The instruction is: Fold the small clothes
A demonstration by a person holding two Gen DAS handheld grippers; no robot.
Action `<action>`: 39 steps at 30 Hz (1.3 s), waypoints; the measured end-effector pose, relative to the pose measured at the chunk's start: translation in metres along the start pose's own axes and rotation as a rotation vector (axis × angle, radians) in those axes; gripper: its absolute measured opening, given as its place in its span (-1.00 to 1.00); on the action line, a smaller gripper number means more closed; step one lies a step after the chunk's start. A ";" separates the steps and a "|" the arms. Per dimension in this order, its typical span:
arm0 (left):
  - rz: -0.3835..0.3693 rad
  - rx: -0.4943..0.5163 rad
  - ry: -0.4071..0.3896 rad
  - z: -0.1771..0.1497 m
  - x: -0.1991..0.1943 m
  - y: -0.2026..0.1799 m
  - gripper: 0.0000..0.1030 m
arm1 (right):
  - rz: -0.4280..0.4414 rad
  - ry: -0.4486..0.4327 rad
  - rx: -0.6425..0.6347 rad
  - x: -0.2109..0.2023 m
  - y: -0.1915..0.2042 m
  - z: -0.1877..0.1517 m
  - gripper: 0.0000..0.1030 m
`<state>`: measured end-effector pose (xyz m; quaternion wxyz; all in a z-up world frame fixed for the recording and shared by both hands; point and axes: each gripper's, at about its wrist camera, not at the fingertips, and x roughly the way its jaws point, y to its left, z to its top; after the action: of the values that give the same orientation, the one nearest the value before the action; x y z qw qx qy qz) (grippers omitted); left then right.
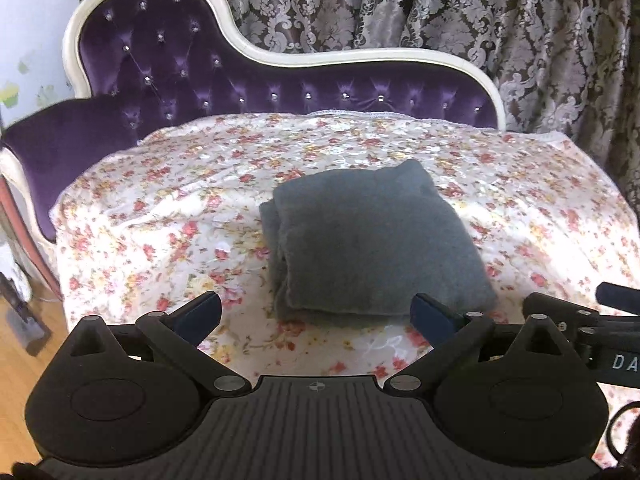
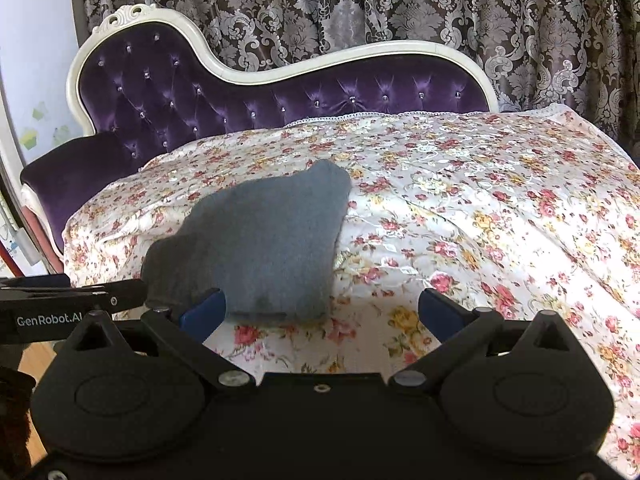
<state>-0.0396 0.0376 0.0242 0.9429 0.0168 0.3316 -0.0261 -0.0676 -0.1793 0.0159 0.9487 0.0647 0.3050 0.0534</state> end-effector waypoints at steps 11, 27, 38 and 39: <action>0.011 -0.007 0.007 -0.011 -0.009 0.005 0.99 | 0.001 0.017 -0.018 -0.007 0.008 -0.010 0.99; 0.016 -0.025 0.029 -0.018 -0.010 0.013 0.99 | 0.004 0.035 -0.010 -0.009 0.010 -0.014 0.99; 0.011 -0.023 0.054 -0.021 -0.004 0.011 0.99 | 0.006 0.053 0.003 -0.005 0.011 -0.015 0.99; 0.012 -0.024 0.055 -0.021 -0.004 0.011 0.99 | 0.006 0.056 0.006 -0.005 0.010 -0.016 0.99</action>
<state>-0.0551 0.0499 0.0104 0.9337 0.0085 0.3577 -0.0159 -0.0811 -0.1684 0.0076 0.9395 0.0669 0.3311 0.0573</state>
